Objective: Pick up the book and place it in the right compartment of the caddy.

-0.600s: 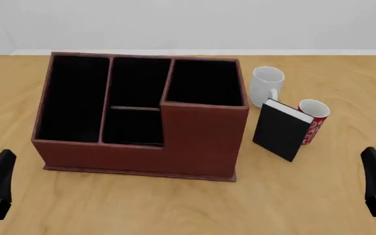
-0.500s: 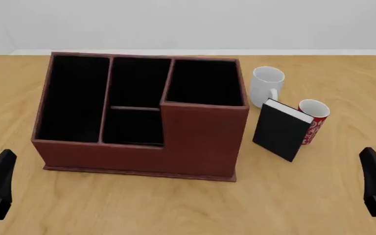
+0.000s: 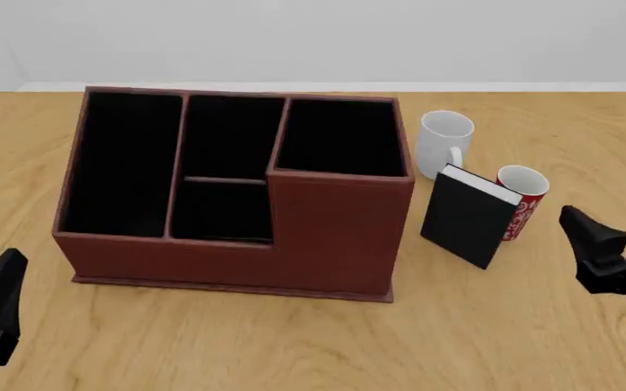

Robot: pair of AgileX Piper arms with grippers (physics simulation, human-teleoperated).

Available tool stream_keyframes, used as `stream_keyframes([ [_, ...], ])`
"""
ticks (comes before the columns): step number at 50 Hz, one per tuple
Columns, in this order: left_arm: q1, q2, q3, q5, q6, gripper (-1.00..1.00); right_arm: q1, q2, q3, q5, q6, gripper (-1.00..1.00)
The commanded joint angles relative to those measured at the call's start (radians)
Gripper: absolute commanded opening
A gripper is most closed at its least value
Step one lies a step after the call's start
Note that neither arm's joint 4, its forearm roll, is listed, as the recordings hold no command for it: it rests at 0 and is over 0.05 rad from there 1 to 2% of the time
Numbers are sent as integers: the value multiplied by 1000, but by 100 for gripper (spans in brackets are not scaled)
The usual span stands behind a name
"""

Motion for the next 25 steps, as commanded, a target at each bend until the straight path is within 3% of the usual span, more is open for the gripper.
stream_keyframes([
  [1,0,0,0,0,0,100,41,189,-117,55,-30,100],
  [2,0,0,0,0,0,100,50,188,-130,70,-2,100],
  [16,0,0,0,0,0,100,85,341,-317,251,-57,100],
  [17,0,0,0,0,0,100,95,346,-337,272,-30,100],
  [18,0,0,0,0,0,100,82,371,-349,284,-60,100],
  [25,0,0,0,0,0,100,67,411,-408,346,-91,100],
])
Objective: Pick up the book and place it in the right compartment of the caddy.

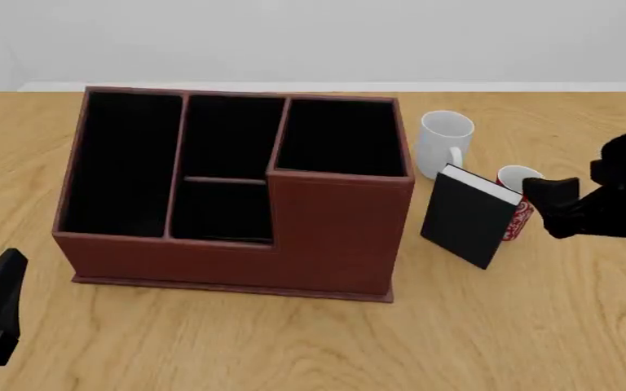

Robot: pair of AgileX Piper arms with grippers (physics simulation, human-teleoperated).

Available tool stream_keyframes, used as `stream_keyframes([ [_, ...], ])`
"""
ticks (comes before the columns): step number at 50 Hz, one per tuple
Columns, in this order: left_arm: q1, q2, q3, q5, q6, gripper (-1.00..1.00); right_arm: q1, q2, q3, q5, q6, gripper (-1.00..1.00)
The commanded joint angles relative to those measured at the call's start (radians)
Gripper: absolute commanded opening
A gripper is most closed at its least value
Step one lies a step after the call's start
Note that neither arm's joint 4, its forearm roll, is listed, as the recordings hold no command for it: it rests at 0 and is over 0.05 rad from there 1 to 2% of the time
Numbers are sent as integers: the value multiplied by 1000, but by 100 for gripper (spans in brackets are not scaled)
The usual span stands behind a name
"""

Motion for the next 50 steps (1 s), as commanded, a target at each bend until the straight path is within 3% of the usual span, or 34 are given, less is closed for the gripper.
stream_keyframes([
  [1,0,0,0,0,0,100,-5,103,-119,115,-49,100],
  [4,0,0,0,0,0,100,1,117,-155,144,-46,100],
  [5,0,0,0,0,0,100,-7,128,-159,148,-83,100],
  [7,0,0,0,0,0,100,-4,135,-180,164,-69,100],
  [8,0,0,0,0,0,100,-14,148,-178,166,-124,100],
  [9,0,0,0,0,0,100,1,153,-192,180,-98,100],
  [13,0,0,0,0,0,100,9,191,-233,218,-122,100],
  [15,0,0,0,0,0,100,15,201,-261,241,-107,100],
  [22,0,0,0,0,0,100,18,252,-300,290,-128,100],
  [24,0,0,0,0,0,100,3,263,-305,294,-164,100],
  [25,0,0,0,0,0,100,16,263,-314,303,-138,100],
  [28,0,0,0,0,0,100,22,283,-325,324,-154,100],
  [33,0,0,0,0,0,100,15,294,-338,334,-145,100],
  [34,0,0,0,0,0,100,5,301,-333,331,-167,100],
  [50,0,0,0,0,0,100,-2,374,-380,352,-188,100],
])
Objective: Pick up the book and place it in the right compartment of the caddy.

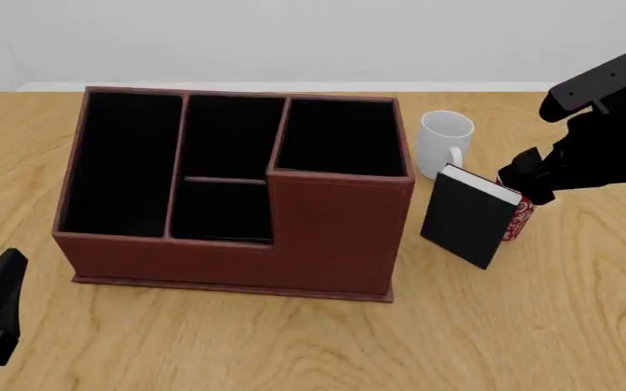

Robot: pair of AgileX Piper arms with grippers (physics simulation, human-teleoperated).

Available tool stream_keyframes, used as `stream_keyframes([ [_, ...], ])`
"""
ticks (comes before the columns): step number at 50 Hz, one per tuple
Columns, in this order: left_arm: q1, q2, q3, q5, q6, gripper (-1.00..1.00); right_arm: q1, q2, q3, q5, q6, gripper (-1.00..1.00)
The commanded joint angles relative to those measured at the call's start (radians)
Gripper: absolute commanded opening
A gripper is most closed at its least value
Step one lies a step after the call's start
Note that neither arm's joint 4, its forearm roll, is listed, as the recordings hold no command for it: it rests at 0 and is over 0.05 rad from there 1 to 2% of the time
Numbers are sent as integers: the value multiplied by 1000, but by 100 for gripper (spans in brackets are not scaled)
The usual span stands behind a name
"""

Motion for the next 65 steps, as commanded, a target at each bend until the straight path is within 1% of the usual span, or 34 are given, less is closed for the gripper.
stream_keyframes([
  [1,0,0,0,0,0,100,-8,54,-41,23,-20,100],
  [4,0,0,0,0,0,100,-11,76,-60,33,-40,100],
  [7,0,0,0,0,0,100,-15,95,-73,32,-48,100],
  [10,0,0,0,0,0,100,-13,110,-78,28,-46,100],
  [11,0,0,0,0,0,100,-9,112,-82,30,-37,100],
  [13,0,0,0,0,0,100,-9,122,-78,27,-49,100],
  [14,0,0,0,0,0,100,-5,124,-85,28,-36,100],
  [15,0,0,0,0,0,100,-6,131,-81,26,-48,100],
  [17,0,0,0,0,0,100,-2,137,-86,25,-38,100],
  [22,0,0,0,0,0,100,-9,154,-79,17,-47,100],
  [23,0,0,0,0,0,100,-3,155,-83,19,-33,100],
  [27,0,0,0,0,0,100,-5,170,-84,13,-41,100],
  [28,0,0,0,0,0,100,3,175,-89,14,-30,100],
  [30,0,0,0,0,0,100,3,183,-90,11,-27,100],
  [32,0,0,0,0,0,100,-2,188,-85,6,-38,100],
  [34,0,0,0,0,0,100,-4,194,-88,3,-33,100],
  [35,0,0,0,0,0,100,-7,197,-85,0,-42,100],
  [36,0,0,0,0,0,100,-4,199,-90,-1,-29,100],
  [38,0,0,0,0,0,100,-2,205,-84,-9,-37,100],
  [39,0,0,0,0,0,100,6,211,-80,-16,-25,100],
  [40,0,0,0,0,0,100,5,216,-77,-22,-28,100],
  [41,0,0,0,0,0,100,15,218,-77,-23,-12,100],
  [42,0,0,0,0,0,100,11,221,-74,-26,-21,100],
  [44,0,0,0,0,0,100,15,228,-75,-30,-16,100],
  [45,0,0,0,0,0,100,12,232,-74,-32,-23,100],
  [55,0,0,0,0,0,100,31,265,-79,-53,-1,100],
  [59,0,0,0,0,0,100,30,281,-69,-71,-5,100],
  [65,0,0,0,0,0,100,43,294,-71,-78,17,100],
])
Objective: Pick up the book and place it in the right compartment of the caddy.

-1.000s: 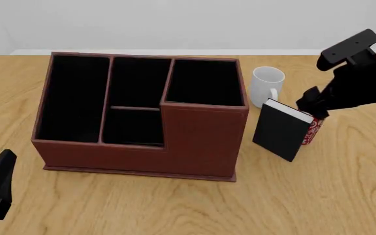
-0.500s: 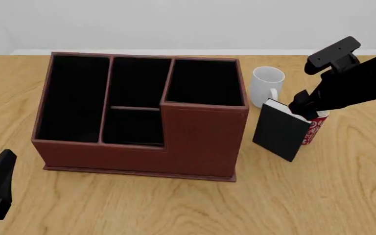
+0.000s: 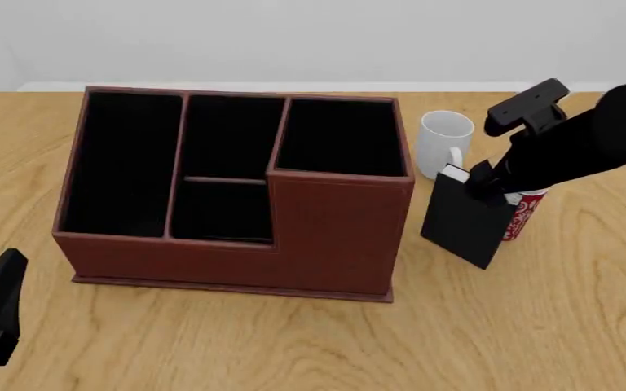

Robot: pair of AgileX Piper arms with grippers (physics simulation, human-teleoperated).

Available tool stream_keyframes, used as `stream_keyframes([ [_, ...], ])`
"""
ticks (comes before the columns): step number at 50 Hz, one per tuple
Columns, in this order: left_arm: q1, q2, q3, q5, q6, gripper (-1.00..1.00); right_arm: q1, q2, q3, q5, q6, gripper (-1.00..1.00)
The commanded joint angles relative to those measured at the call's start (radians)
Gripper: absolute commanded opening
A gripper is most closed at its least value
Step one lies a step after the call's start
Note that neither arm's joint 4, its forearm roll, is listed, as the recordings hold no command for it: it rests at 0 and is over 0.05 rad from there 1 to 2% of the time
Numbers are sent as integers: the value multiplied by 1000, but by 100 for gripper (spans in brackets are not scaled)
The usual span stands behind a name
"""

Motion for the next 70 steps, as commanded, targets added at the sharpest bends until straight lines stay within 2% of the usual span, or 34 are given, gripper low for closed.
stream_keyframes([
  [1,0,0,0,0,0,100,41,25,-1,-18,72,100],
  [3,0,0,0,0,0,100,21,38,3,-26,32,100],
  [12,0,0,0,0,0,100,22,56,2,-36,37,100],
  [22,0,0,0,0,0,100,9,79,-6,-33,11,100],
  [23,0,0,0,0,0,100,16,77,-9,-31,25,100],
  [25,0,0,0,0,0,100,8,86,-7,-34,7,100],
  [27,0,0,0,0,0,100,18,86,-9,-32,25,100],
  [29,0,0,0,0,0,100,10,91,-7,-36,12,100],
  [30,0,0,0,0,0,100,26,88,-2,-30,33,100],
  [31,0,0,0,0,0,100,10,95,0,-34,3,100],
  [35,0,0,0,0,0,100,14,100,0,-30,19,100],
  [38,0,0,0,0,0,100,2,113,7,-37,3,100],
  [47,0,0,0,0,0,100,4,135,7,-48,5,100],
  [51,0,0,0,0,0,100,-8,147,9,-49,-16,100],
  [60,0,0,0,0,0,100,-24,177,10,-70,-23,100],
  [61,0,0,0,0,0,100,-3,182,19,-71,-6,100],
  [67,0,0,0,0,0,100,-1,189,27,-87,-6,100],
  [68,0,0,0,0,0,100,-1,190,32,-91,-13,-100],
  [70,0,0,0,0,0,100,19,182,35,-87,17,-100],
])
